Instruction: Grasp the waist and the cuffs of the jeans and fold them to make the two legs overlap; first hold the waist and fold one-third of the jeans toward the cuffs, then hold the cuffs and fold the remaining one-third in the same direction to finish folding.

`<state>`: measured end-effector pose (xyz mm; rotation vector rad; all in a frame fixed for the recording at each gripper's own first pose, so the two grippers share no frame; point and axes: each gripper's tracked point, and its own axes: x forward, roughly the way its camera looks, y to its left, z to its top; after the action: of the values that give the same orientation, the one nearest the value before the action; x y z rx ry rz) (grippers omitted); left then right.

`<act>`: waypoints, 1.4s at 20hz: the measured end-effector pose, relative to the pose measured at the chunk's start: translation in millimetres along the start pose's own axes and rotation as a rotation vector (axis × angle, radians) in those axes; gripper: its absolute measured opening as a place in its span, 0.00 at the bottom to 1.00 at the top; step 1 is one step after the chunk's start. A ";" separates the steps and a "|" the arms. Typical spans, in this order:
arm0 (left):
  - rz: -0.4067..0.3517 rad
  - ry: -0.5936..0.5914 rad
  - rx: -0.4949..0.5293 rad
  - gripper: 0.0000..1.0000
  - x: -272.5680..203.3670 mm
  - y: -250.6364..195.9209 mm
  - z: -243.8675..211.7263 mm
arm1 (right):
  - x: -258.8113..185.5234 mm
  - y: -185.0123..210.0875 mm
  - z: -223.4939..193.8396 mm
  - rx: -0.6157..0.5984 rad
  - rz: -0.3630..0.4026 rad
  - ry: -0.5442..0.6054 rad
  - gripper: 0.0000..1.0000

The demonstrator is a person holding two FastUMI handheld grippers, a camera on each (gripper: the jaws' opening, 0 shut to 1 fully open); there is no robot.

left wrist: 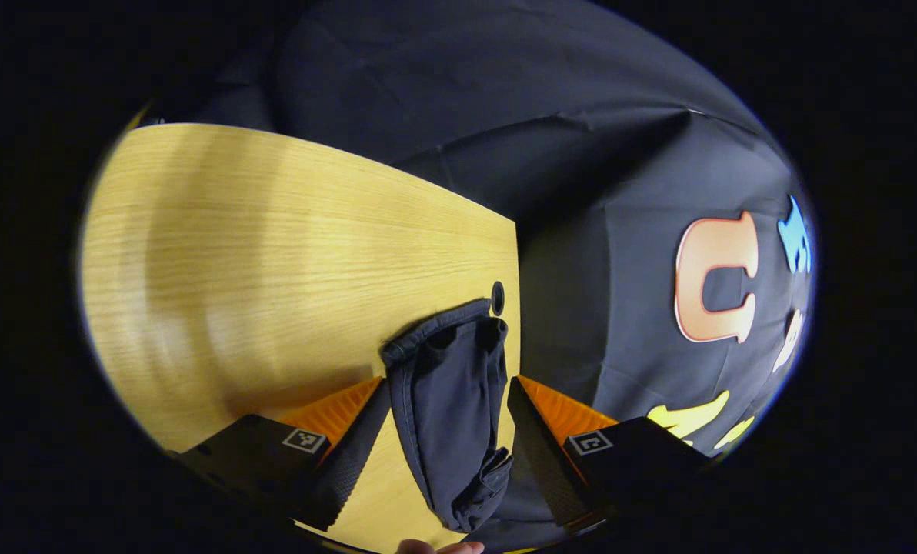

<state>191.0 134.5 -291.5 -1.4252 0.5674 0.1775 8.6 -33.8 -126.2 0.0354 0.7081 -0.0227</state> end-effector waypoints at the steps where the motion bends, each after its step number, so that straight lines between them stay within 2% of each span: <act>1: 0.001 0.004 0.005 0.98 3.2 -1.1 -0.8 | 1.6 -2.6 0.4 0.009 -0.006 0.001 0.93; 2: 0.006 0.007 0.011 0.98 9.7 -5.8 -2.9 | 1.8 -3.4 1.9 0.023 -0.009 0.000 0.95; 4: 0.028 0.006 0.024 0.97 18.7 -5.7 -1.8 | 4.4 -3.3 0.5 0.046 -0.010 0.000 0.93; 8: 0.038 0.009 0.001 0.97 33.7 -11.8 2.8 | 10.2 3.1 -1.5 0.040 0.001 0.009 0.95; 9: 0.070 0.013 0.002 0.93 38.0 -6.6 2.2 | 11.0 4.1 0.0 0.036 0.001 0.008 0.95; 10: 0.093 0.018 -0.003 0.89 40.2 -0.5 2.0 | 10.3 4.1 -0.1 0.032 0.000 0.006 0.95; 11: 0.083 0.020 -0.019 0.57 44.1 -3.2 0.2 | 9.7 1.2 -1.6 0.028 -0.005 0.007 0.95; 12: 0.093 0.024 -0.022 0.58 47.5 -2.3 -0.1 | 9.3 0.3 -3.6 0.029 -0.010 0.008 0.95; 13: 0.104 0.025 -0.011 0.38 51.1 -0.6 -0.8 | 7.4 -3.5 -5.8 0.038 -0.016 0.011 0.95; 14: 0.112 0.029 0.005 0.46 52.1 1.1 -3.6 | 4.8 -6.1 -8.0 0.051 -0.020 0.011 0.93; 15: 0.093 0.036 0.011 0.37 54.1 -3.1 -5.3 | 2.7 -9.7 -8.5 0.061 -0.028 0.009 0.93; 16: 0.082 0.035 0.015 0.34 51.6 -9.5 -5.8 | 1.3 -13.5 -9.4 0.070 -0.035 0.007 0.93; 17: 0.073 0.035 0.028 0.27 50.2 -14.5 -5.5 | -0.1 -16.0 -11.8 0.079 -0.041 0.005 0.95; 19: 0.035 0.036 0.060 0.20 43.8 -29.0 -9.9 | -4.0 -19.7 -15.7 0.093 -0.044 0.006 0.93; 23: -0.074 0.031 0.177 0.14 30.8 -79.6 -22.5 | -13.1 -26.5 -17.3 0.120 -0.043 -0.014 0.93; 28: -0.192 0.038 0.351 0.14 5.6 -156.2 -67.9 | -39.7 -50.9 -19.1 0.159 -0.051 -0.038 0.93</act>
<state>247.4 43.2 -159.1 -1.1345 0.4635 -0.0994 -35.6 -83.6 -116.1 0.1690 0.6678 -0.1288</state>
